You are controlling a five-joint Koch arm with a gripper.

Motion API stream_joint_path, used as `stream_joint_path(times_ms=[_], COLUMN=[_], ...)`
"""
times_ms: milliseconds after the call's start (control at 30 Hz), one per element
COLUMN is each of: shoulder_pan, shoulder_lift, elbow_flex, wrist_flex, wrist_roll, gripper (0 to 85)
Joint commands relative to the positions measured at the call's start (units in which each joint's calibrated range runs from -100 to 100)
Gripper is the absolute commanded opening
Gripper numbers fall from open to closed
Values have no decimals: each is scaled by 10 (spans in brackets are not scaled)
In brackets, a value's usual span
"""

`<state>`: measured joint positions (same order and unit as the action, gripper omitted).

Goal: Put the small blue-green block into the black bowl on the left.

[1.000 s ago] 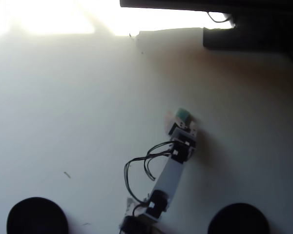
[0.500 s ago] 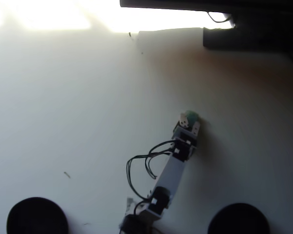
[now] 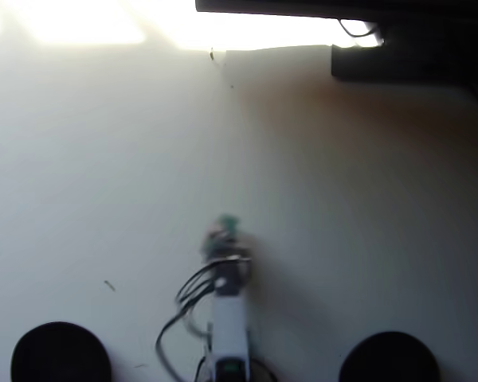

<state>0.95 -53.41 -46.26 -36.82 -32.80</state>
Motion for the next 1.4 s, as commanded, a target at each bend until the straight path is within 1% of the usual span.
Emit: stream_joint_path(times_ms=[0,100,200,433,567,700,800,1033,1233,1367], shoulder_pan=[71,119,151,231,270,306,332,411,479,509], shoulder_lift=[-74,-78,-64,-59,-73,-66,-58,-1,71,111], elbow_flex=[9,53,103,123,132,177,218,319,378,383], wrist_flex=[-10,-57,-92,-89,-89,-106,-119,-141,-128,-100], wrist_roll=[60,97,110,118,129,140,142,163,165,162], gripper=[27,27,27,28,27,27,28,28,28,28])
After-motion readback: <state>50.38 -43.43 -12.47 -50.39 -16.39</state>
